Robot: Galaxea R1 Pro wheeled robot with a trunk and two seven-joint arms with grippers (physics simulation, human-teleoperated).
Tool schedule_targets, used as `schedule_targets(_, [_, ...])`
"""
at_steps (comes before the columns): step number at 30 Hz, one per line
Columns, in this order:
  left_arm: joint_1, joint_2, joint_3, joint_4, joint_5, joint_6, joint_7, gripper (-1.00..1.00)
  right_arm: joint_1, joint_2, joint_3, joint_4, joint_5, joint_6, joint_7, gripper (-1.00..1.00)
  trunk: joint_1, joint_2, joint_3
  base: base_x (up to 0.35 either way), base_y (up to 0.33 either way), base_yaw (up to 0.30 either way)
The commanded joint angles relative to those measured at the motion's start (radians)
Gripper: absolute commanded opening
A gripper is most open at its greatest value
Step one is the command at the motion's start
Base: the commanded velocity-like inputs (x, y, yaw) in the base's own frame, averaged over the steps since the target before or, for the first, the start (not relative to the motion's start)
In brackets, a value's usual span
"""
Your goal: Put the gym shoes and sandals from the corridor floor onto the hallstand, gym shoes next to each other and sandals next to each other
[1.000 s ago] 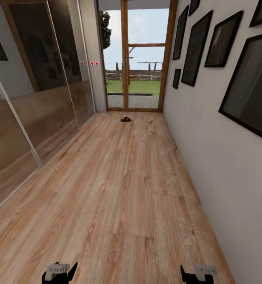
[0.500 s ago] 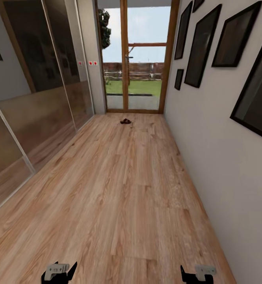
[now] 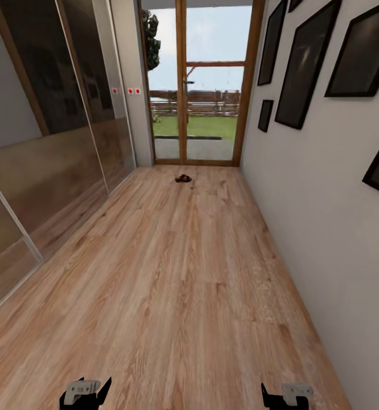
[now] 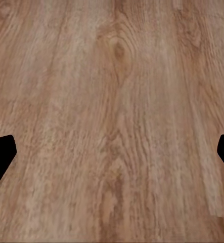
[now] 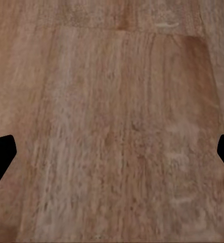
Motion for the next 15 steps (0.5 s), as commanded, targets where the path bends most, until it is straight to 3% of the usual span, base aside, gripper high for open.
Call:
schedule_targets(1, [-0.001, 0.000, 0.003, 0.001, 0.009, 0.001, -0.010, 1.00, -0.001, 0.000, -0.007, 0.001, 0.010, -0.003, -0.003, 1.00, 0.000, 0.000, -0.001, 0.340, 0.102, 0.000])
schedule_targets(15, [-0.001, -0.002, 0.003, 0.002, 0.009, 0.000, -0.010, 1.00, -0.001, 0.000, -0.007, 0.001, 0.010, -0.003, -0.003, 1.00, 0.000, 0.000, -0.001, 0.340, 0.103, 0.000])
